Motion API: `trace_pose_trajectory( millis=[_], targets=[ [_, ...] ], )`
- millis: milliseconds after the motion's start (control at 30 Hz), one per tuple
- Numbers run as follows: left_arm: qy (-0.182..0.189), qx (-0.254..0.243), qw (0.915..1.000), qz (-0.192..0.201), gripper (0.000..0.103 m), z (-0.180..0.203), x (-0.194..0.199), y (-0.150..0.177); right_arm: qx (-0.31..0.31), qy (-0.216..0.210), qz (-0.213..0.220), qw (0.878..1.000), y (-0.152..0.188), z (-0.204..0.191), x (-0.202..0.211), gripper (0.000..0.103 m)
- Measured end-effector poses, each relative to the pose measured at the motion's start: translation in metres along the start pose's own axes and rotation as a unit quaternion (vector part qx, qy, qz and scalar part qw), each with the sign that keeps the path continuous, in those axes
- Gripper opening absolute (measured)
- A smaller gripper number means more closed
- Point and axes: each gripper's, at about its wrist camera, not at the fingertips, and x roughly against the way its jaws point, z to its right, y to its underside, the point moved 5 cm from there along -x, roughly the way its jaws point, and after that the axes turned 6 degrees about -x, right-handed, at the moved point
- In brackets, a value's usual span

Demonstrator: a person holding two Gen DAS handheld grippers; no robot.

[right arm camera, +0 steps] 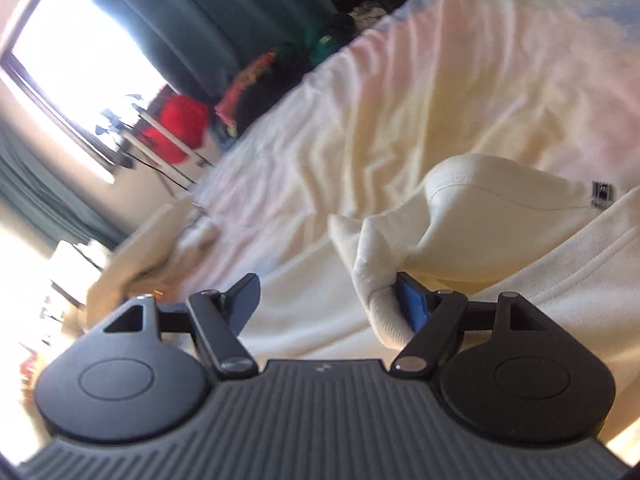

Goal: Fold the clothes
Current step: 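Lay the lifted pants onto the bed and open both grippers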

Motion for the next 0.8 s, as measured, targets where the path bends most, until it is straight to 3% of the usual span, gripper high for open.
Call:
trace_pose_trajectory(
  millis=[100, 267, 400, 500, 567, 633, 733, 800],
  targets=[
    [0.001, 0.010, 0.9999, -0.004, 0.087, -0.003, 0.000, 0.001, -0.063, -0.072, 0.047, 0.994, -0.012, -0.002, 0.013, 0.077],
    [-0.001, 0.006, 0.9999, -0.008, 0.087, 0.001, -0.004, 0.002, -0.124, -0.069, 0.061, 0.988, -0.022, 0.027, 0.006, 0.076],
    [-0.002, -0.002, 0.9999, -0.012, 0.087, 0.005, -0.006, 0.005, -0.126, -0.024, 0.062, 0.990, -0.026, 0.045, -0.002, 0.076],
    [-0.005, -0.005, 0.9999, -0.014, 0.087, 0.006, -0.007, 0.007, -0.103, 0.008, 0.120, 0.987, -0.035, 0.045, 0.011, 0.075],
    [-0.008, -0.007, 0.9999, -0.013, 0.087, 0.006, -0.008, 0.008, -0.078, 0.034, 0.132, 0.988, -0.038, 0.044, 0.013, 0.075],
    [-0.010, -0.007, 0.9998, -0.015, 0.087, 0.007, -0.009, 0.009, -0.049, 0.065, 0.124, 0.989, -0.040, 0.042, 0.010, 0.075],
    [-0.010, -0.006, 0.9997, -0.020, 0.087, 0.007, -0.011, 0.011, 0.017, 0.126, 0.076, 0.989, -0.032, 0.040, -0.012, 0.075],
    [-0.010, -0.005, 0.9997, -0.023, 0.087, 0.007, -0.011, 0.012, 0.064, 0.174, 0.064, 0.981, -0.031, 0.040, -0.024, 0.061]
  ],
)
